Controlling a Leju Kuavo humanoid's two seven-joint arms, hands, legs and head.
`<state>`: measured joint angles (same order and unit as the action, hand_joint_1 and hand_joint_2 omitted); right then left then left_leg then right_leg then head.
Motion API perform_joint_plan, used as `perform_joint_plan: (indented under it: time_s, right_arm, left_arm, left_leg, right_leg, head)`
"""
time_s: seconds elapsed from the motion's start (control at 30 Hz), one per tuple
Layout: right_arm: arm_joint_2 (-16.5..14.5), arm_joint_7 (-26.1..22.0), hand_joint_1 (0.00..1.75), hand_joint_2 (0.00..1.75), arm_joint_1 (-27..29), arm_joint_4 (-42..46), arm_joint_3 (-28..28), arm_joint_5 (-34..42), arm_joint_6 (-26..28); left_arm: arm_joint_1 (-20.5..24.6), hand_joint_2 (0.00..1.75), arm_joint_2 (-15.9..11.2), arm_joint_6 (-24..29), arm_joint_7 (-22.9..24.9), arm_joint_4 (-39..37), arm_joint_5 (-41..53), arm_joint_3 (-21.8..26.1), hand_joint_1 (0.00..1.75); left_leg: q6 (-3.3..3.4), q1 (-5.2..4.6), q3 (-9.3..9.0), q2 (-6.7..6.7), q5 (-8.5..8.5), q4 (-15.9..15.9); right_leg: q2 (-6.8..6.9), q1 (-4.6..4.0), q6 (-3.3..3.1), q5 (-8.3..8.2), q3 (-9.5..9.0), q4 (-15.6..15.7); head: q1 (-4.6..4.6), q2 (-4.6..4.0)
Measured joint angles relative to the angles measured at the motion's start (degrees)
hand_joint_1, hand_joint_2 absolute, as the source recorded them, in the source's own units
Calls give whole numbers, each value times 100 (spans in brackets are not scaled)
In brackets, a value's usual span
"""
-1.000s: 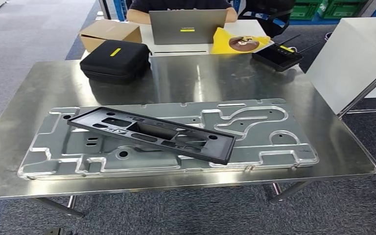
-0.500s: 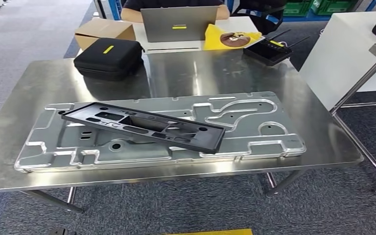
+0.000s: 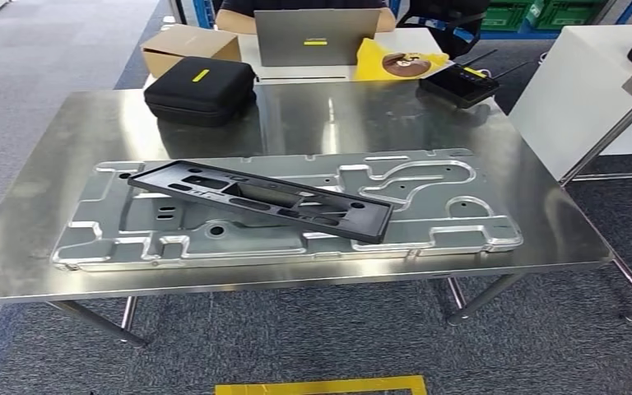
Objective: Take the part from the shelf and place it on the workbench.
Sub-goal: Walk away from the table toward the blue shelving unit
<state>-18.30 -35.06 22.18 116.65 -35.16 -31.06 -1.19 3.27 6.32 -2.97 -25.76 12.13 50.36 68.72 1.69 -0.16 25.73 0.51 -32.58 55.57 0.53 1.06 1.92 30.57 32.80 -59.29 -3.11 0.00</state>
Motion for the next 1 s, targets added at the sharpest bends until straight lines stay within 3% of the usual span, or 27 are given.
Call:
perform_joint_plan:
  time_s: [0.1, 0.13, 0.17, 0.2, 0.3, 0.37, 0.43, 0.5, 0.53, 0.6, 0.63, 0.67, 0.7, 0.73, 0.77, 0.83, 0.9, 0.97, 1.0]
  right_arm:
    - [21, 167, 0, 0, -37, -263, -2, 66, -33]
    - [26, 222, 0, 0, -51, -380, -8, 86, -72]
    - [30, 268, 0, 0, -69, -511, -20, 97, -121]
    - [34, 311, 0, 0, -94, -644, -38, 88, -174]
    - [42, 391, 0, 0, -238, -1081, -157, -65, -283]
    - [46, 409, 0, 0, -378, -1460, -300, -230, -310]
    - [54, 377, 0, 0, -530, -1917, -503, -390, -314]
    - [62, 295, 0, 0, -707, -2384, -732, -528, -321]
    - [67, 262, 0, 0, -799, -2622, -853, -611, -330]
    - [100, 219, 0, 0, -979, -3150, -1127, -825, -347]
    - [126, 212, 0, 0, -1061, -3422, -1267, -943, -356]
    - [161, 204, 0, 0, -1141, -3697, -1406, -1054, -364]
    - [200, 201, 0, 0, -1217, -3965, -1538, -1159, -372]
    - [243, 197, 0, 0, -1293, -4232, -1662, -1261, -375]
    - [293, 187, 0, 0, -1372, -4508, -1777, -1364, -362]
    - [416, 157, 0, 0, -1536, -5087, -1983, -1573, -277]
    - [571, 137, 0, 0, -1706, -5735, -2177, -1784, -117]
    - [728, 140, 0, 0, -1845, -6379, -2346, -1962, 58]
    - [809, 142, 0, 0, -1900, -6701, -2425, -2031, 147]
  left_arm:
    - [-12, 0, -10, 9, 1, 0, 2, 51, 0]
    - [-21, 0, -13, 10, 1, 0, 7, 63, 0]
    - [-27, 0, -14, 9, 2, 0, 11, 74, 0]
    - [-31, 0, -15, 7, 2, 0, 17, 83, 0]
    - [-30, 0, -16, -3, 2, 0, 44, 103, 0]
    - [-23, 0, -23, -8, 2, 0, 77, 106, 0]
    - [-19, 0, -40, -13, 2, 1, 121, 109, 0]
    - [-20, 0, -63, -18, 2, 2, 158, 109, 0]
    - [-21, 0, -78, -20, 2, 2, 175, 109, 0]
    - [-21, 0, -100, -24, 2, 2, 210, 109, 0]
    - [-23, 0, -113, -24, 2, 2, 221, 109, 0]
    - [-26, 0, -123, -25, 2, 2, 226, 110, 0]
    - [-28, 0, -132, -25, 2, 2, 232, 110, 0]
    - [-28, 0, -141, -25, 2, 2, 239, 111, 0]
    - [-25, 0, -150, -27, 2, 3, 246, 111, 0]
    - [-11, 0, -165, -39, 2, 3, 258, 113, 0]
    - [0, 0, -174, -49, 2, 2, 270, 116, 0]
    - [6, 0, -178, -50, 2, 2, 296, 118, 0]
    - [11, 0, -179, -50, 2, 2, 308, 118, 0]
  left_leg:
    - [79, -6, 141, 26, 102, 8]
    - [86, -16, 195, 32, 129, 25]
    - [89, -25, 247, 36, 152, 45]
    - [89, -33, 292, 37, 169, 67]
    - [74, -56, 379, 37, 193, 143]
    - [28, -61, 422, 38, 218, 180]
    - [-43, -58, 450, 36, 255, 187]
    - [-107, -53, 510, 21, 141, 289]
    - [-142, -42, 589, 12, -29, 479]
    - [-212, 0, 840, 1, -490, 1159]
    - [-242, 20, 942, 0, -653, 1496]
    - [-263, 36, 970, -1, -709, 1684]
    - [-277, 51, 889, -1, -648, 1649]
    - [-283, 64, 699, -1, -495, 1387]
    - [-281, 74, 433, -2, -308, 964]
    - [-248, 69, -4, -8, -96, 214]
    - [-193, 43, -95, -13, -83, -8]
    - [-106, 38, -31, -6, -27, -15]
    - [-51, 43, 7, 0, 14, -23]
  right_leg:
    - [-17, 3, 37, 648, 335, -918]
    - [-17, 3, 49, 787, 427, -1237]
    - [-17, 3, 56, 814, 436, -1391]
    - [-17, 1, 55, 735, 334, -1321]
    - [-17, -30, -25, 308, -373, -197]
    - [-17, -64, -97, 233, -593, 238]
    - [-15, -76, -153, 204, -574, 289]
    - [4, -46, -236, 138, -525, 329]
    - [14, -26, -275, 96, -486, 347]
    - [25, -16, -306, 22, -385, 345]
    - [27, -15, -298, -10, -337, 339]
    - [29, -13, -287, -38, -292, 330]
    - [30, -8, -273, -61, -252, 316]
    - [30, -3, -256, -79, -217, 297]
    - [30, 2, -239, -93, -184, 272]
    - [24, -3, -185, -124, -125, 224]
    - [18, -10, -104, -175, -86, 206]
    - [10, 4, -17, -204, -60, 201]
    - [4, 10, 12, -127, -26, 138]
  head:
    - [3, 0]
    - [3, 0]
    - [3, 0]
    - [3, 0]
    - [3, 0]
    - [3, 0]
    - [3, 0]
    - [-1, 0]
    - [-2, 0]
    - [-4, 0]
    - [-4, 0]
    - [-4, 0]
    - [-4, 0]
    - [-4, 0]
    - [-4, 0]
    - [-3, 0]
    - [-3, 0]
    - [-4, 0]
    - [-2, 0]
